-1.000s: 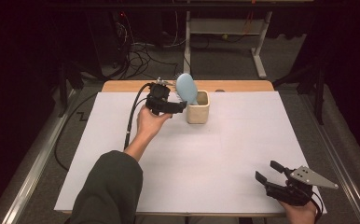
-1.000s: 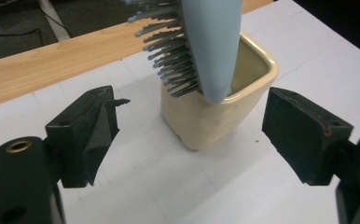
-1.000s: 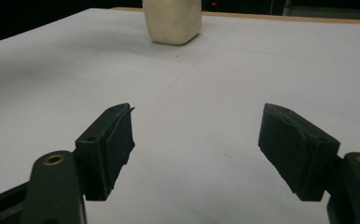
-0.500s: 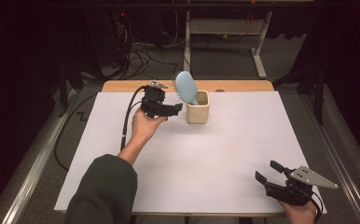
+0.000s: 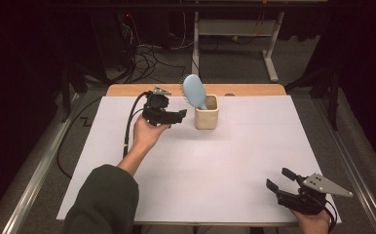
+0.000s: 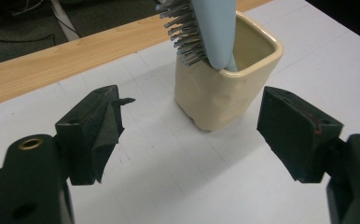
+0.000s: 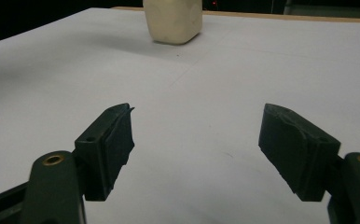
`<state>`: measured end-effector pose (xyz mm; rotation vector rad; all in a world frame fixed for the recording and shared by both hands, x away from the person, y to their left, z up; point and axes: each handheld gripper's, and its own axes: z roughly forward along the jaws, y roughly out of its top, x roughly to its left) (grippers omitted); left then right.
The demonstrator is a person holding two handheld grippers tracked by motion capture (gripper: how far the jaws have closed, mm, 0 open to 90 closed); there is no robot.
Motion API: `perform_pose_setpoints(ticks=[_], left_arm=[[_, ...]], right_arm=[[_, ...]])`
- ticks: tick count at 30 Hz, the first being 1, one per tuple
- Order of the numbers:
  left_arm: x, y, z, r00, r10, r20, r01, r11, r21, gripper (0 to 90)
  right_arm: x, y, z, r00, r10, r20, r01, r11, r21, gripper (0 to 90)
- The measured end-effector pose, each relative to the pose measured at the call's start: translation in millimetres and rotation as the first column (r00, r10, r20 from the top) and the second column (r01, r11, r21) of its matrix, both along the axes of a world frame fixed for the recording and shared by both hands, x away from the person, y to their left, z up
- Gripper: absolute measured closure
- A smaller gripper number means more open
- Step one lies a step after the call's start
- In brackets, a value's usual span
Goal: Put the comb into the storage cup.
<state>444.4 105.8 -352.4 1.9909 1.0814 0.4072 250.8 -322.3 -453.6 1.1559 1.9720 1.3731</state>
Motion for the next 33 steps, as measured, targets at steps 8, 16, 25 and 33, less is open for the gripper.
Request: perform_pose_setpoints(ticks=[8,16,25,33], left_arm=[[-3.4,5.1,1.0,1.0000,0.002,0.005,-0.002,1.0000,-0.001,23.5],[-7.5,11.9,3.5,1.0000,0.003,0.007,-0.003,1.0000,0.003,23.5],[-11.4,19.7,0.8,0.9999,0.008,0.010,-0.009,1.0000,0.004,23.8],[-14.8,27.6,-0.9,0.9998,0.016,0.008,-0.016,0.9999,0.003,23.8]], right_arm=[[-0.2,0.0,0.0,1.0000,0.000,0.000,0.000,1.000,0.001,26.8],[-0.1,-0.3,-0.1,1.0000,-0.001,-0.002,0.001,1.000,0.002,26.7],[0.0,-0.2,-0.2,1.0000,-0.001,-0.001,0.001,1.000,0.000,26.7],[0.0,-0.3,-0.4,1.0000,-0.002,-0.003,0.002,1.000,-0.002,26.7]])
